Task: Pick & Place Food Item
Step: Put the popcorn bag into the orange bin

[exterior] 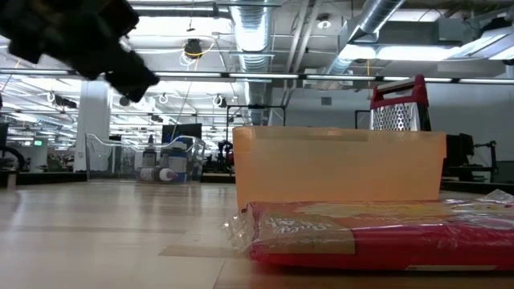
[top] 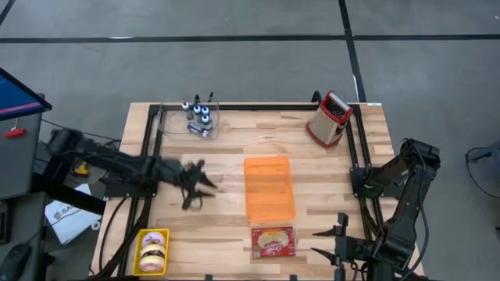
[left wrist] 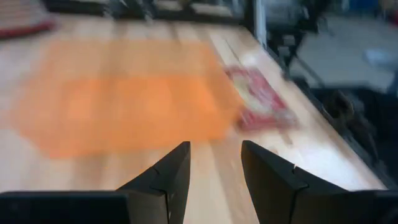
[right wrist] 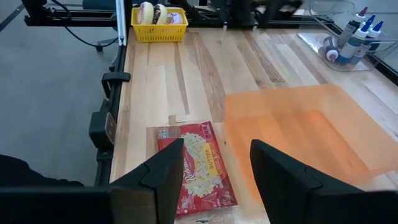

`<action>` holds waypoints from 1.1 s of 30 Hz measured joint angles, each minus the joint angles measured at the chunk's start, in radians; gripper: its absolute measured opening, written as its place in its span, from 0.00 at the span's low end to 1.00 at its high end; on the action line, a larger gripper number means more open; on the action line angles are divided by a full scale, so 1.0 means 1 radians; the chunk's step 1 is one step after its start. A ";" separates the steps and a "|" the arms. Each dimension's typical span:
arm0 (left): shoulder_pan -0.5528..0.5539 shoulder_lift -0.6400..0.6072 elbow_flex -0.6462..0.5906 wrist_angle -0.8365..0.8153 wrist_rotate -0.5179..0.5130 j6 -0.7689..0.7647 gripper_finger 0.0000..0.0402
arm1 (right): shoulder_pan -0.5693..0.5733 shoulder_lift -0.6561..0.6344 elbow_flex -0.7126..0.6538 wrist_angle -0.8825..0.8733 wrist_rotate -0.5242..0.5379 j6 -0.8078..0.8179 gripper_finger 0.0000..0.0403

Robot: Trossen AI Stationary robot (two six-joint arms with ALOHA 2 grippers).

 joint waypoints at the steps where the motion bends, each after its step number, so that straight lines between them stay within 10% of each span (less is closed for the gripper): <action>1: -0.068 0.043 0.000 0.025 -0.050 0.001 0.35 | 0.000 0.000 0.000 0.000 0.000 0.000 0.44; 8: -0.449 0.389 0.115 0.239 -0.512 0.152 0.35 | -0.017 0.000 0.000 -0.003 0.000 0.009 0.44; 14: -0.544 0.705 0.336 0.217 -0.733 0.366 0.35 | -0.029 0.000 0.000 -0.003 0.000 0.028 0.44; 21: -0.528 0.900 0.493 0.137 -0.745 0.410 0.44 | -0.024 0.000 0.000 0.009 0.000 0.045 0.44; 33: -0.485 0.933 0.669 -0.019 -0.415 0.503 0.49 | -0.024 0.000 0.000 0.012 0.000 0.045 0.44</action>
